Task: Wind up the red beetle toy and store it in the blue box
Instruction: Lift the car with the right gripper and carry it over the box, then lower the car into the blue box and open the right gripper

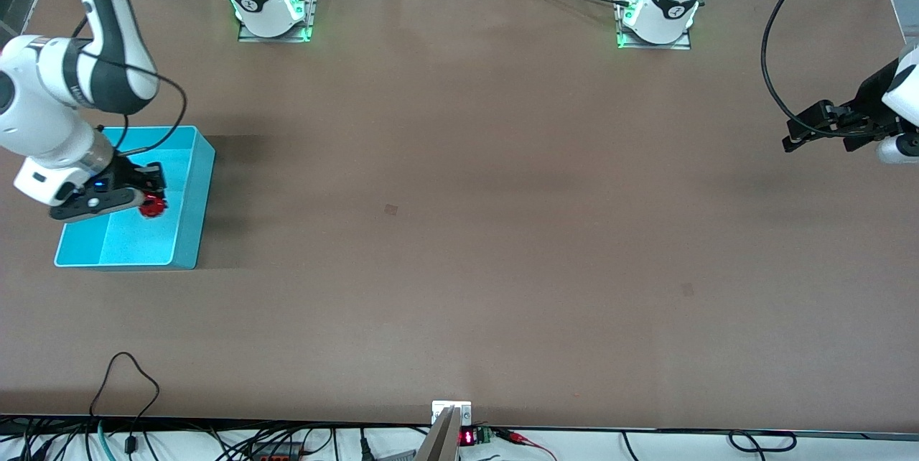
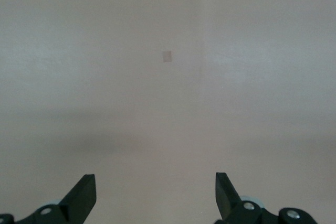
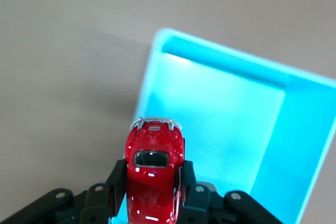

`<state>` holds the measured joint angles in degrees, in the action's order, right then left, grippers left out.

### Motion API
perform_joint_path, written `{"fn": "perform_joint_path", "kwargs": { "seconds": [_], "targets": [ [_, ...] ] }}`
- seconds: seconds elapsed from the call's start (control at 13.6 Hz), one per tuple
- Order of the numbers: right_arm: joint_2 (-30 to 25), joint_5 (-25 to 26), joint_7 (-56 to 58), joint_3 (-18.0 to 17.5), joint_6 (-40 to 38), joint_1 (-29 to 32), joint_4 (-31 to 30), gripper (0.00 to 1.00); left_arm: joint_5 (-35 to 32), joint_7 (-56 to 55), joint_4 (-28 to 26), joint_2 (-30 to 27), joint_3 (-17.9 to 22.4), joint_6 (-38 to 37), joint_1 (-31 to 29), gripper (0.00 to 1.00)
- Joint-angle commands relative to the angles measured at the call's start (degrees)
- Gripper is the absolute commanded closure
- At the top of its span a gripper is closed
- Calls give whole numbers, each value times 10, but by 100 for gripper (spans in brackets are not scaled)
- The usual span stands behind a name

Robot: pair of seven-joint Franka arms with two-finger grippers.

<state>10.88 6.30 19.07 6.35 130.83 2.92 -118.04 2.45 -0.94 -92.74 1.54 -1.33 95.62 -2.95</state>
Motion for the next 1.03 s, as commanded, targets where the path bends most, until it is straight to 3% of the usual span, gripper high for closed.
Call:
{"fn": "perform_joint_path", "kwargs": {
  "seconds": [0.0, 0.29, 0.59, 0.81, 0.88, 0.95],
  "targets": [
    [32, -29, -43, 35, 3, 0, 3, 100, 5, 8, 9, 4, 1, -9, -2, 0],
    [74, -67, -53, 64, 9, 2, -5, 100, 3, 9, 12, 5, 0, -13, 0, 0],
    [105, -66, -33, 66, 122, 9, -75, 100, 0, 9, 12, 2, -17, -12, 6, 0],
    [116, -67, -30, 66, 136, 11, -79, 100, 0, 8, 6, 0, -18, -11, -2, 0],
    [120, -67, -30, 66, 135, 11, -79, 91, 0, 8, 5, 0, -17, -11, -3, 0],
    [121, -66, -29, 66, 132, 10, -78, 73, 0, 8, 5, 0, -18, -11, -4, 0]
  ]
}}
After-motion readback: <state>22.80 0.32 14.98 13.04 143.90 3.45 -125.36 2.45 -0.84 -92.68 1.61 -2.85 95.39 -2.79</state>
